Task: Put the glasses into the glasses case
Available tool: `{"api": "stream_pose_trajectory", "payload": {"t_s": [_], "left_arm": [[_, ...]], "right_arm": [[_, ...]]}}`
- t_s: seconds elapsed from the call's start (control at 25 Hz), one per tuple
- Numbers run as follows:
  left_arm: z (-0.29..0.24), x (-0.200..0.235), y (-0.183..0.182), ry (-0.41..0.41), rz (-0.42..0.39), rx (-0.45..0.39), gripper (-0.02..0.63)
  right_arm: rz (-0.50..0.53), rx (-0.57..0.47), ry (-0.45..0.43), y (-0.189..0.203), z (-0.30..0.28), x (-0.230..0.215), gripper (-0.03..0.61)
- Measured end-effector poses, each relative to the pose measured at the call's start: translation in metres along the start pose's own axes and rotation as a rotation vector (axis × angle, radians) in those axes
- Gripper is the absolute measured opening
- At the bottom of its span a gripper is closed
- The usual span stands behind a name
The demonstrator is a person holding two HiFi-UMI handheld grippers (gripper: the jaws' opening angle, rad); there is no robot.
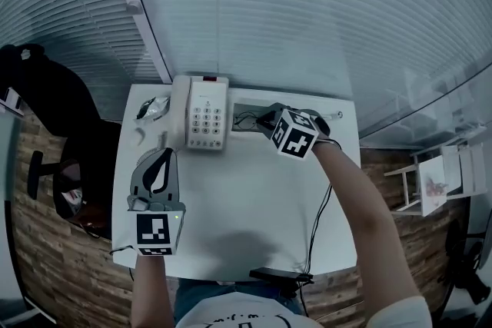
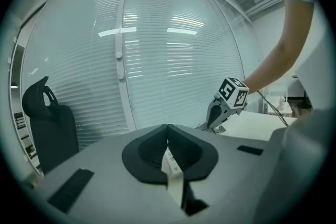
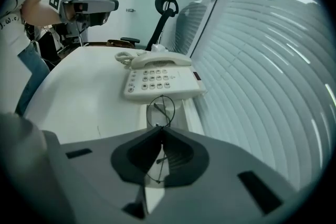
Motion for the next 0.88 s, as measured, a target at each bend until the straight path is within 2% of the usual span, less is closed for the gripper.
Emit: {"api": "stream_pose_trajectory", "payload": {"t_s": [0.2,0.44,0.88], "left_arm": [[-0.001,0.002,0.010,-0.002,0.007,0.022,0.017],[-0.003,0.000,0.021,0.011,0.016,0.046,0.017],[-0.005,0.006,0.027,0.004,0.014,0.057,0.017]], "right_arm": [[-0.014,0.033,-0.001,0.005,-0.017,-0.006,0.018],[-0.020,0.121,-0.032,0.018,-0.035,-0.005,0.018],[-0.138,0.151,-0.139,0.028,-0.044,0.002,0.020]]}}
Point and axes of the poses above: the fingertips, and each gripper's own axes: z backward along the fingers, x to its left, y out of its underside, the point moved 1 cm from there along z, backward along the fingers, and after that the axes turned 15 degrees about -z, right-handed, at the moved point
